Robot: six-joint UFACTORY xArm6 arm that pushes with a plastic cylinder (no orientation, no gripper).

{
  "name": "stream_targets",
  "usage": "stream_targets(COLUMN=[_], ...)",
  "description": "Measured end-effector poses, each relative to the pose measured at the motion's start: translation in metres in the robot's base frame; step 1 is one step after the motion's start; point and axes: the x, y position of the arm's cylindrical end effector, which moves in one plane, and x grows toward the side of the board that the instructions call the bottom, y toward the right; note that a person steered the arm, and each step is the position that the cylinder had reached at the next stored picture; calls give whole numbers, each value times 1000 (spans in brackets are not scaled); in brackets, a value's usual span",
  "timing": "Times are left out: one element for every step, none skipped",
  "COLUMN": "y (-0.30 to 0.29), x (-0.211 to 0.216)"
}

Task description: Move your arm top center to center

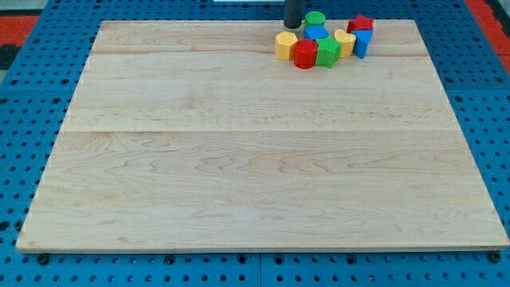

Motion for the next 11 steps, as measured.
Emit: stream_targets(y=[-3,-3,-5,-10,-68,-133,-131,-63,-42,-45,-45], x=[0,0,0,0,1,22,144,207,213,217,218])
